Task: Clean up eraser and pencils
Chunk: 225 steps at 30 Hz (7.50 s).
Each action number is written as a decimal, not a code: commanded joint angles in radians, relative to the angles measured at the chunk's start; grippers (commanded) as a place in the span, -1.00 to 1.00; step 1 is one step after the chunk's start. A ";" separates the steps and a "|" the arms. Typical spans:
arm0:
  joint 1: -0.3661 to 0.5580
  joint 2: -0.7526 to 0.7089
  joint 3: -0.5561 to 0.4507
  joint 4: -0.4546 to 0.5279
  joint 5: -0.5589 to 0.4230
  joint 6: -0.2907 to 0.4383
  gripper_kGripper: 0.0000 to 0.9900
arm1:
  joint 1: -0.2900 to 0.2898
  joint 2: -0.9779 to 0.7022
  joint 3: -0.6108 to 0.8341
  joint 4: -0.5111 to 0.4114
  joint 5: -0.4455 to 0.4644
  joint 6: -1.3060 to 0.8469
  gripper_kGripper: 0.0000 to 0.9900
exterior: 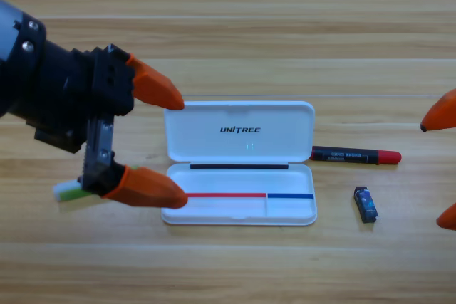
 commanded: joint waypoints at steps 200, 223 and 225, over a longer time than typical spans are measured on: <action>0.025 0.830 -0.624 0.511 0.258 0.191 -1.00 | -0.210 1.118 -0.660 0.238 -0.465 -0.581 0.40; 0.025 0.859 -0.602 0.482 0.244 0.146 -1.00 | -0.210 1.093 -0.651 0.289 -0.467 -0.578 -1.00; 0.025 0.858 -0.596 0.479 0.243 0.142 -1.00 | -0.210 1.067 -0.643 0.298 -0.467 -0.569 -1.00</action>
